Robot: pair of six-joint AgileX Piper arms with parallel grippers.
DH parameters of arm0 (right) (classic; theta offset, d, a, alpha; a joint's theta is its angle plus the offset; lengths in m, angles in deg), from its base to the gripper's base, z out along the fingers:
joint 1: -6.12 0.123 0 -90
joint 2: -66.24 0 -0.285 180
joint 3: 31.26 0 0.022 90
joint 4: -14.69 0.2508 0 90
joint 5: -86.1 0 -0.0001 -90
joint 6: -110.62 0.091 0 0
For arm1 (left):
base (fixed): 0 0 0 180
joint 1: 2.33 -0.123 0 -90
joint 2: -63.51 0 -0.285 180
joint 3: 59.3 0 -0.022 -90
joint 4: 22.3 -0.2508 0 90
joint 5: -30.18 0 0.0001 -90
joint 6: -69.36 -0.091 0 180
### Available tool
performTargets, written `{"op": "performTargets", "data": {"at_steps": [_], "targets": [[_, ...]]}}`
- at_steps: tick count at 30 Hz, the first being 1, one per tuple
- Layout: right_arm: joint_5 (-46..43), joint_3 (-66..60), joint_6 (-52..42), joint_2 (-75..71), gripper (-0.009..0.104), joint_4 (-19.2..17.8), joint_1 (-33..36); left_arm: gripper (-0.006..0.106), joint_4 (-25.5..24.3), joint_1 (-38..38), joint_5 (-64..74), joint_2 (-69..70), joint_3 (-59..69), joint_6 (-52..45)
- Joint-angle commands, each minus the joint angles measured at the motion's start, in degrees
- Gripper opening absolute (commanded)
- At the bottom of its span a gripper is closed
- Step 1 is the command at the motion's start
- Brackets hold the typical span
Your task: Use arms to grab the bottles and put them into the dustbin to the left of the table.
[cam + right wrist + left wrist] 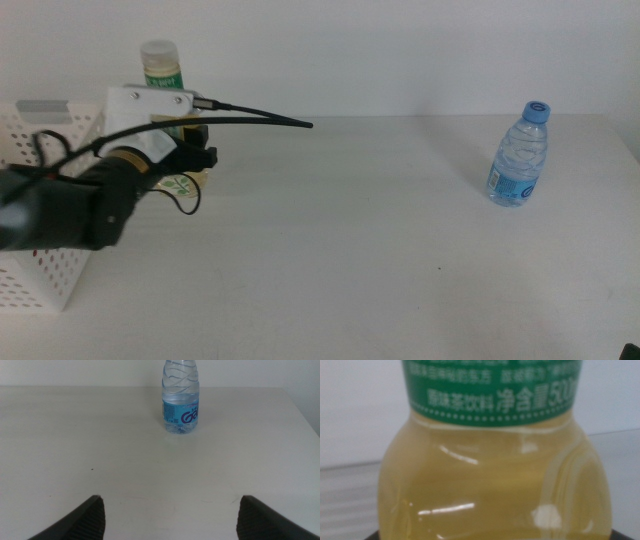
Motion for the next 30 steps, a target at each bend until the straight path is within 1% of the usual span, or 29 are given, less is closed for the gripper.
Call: {"op": "performTargets", "data": {"at_steps": [1, 4, 7, 10, 15, 22, 30], "targets": [[-4.26, 0.5, -0.58, -1.52, 0.07, -0.21, -0.26, -0.005, -1.39, 0.11, -3.53, 8.78, 0.07, 0.4], [-4.26, 0.5, -0.58, -1.52, 0.07, -0.21, -0.26, -0.005, -2.41, 0.11, 6.58, 14.92, 0.95, 1.35], [-4.26, 0.5, -0.58, -1.52, 0.07, -0.21, -0.26, -0.005, -2.35, 0.11, 17.37, 21.42, 0.95, 1.72], [-4.26, 0.5, -0.58, -1.52, 0.07, -0.21, -0.26, -0.005, -2.35, 0.11, 24.65, 27.11, 0.95, 1.72], [-4.26, 0.5, -0.58, -1.52, 0.07, -0.21, -0.26, -0.005, -2.08, 0.0, 40.46, 33.75, -1.47, 1.72], [-4.26, 0.5, -0.58, -1.52, 0.07, -0.21, -0.26, -0.005, -2.08, -0.88, 62.22, 34.77, -12.34, 2.52], [-4.26, 0.5, -0.58, -1.52, 0.07, -0.21, -0.26, -0.003, -1.91, -7.87, 81.17, 33.35, -24.2, 1.87]]}}
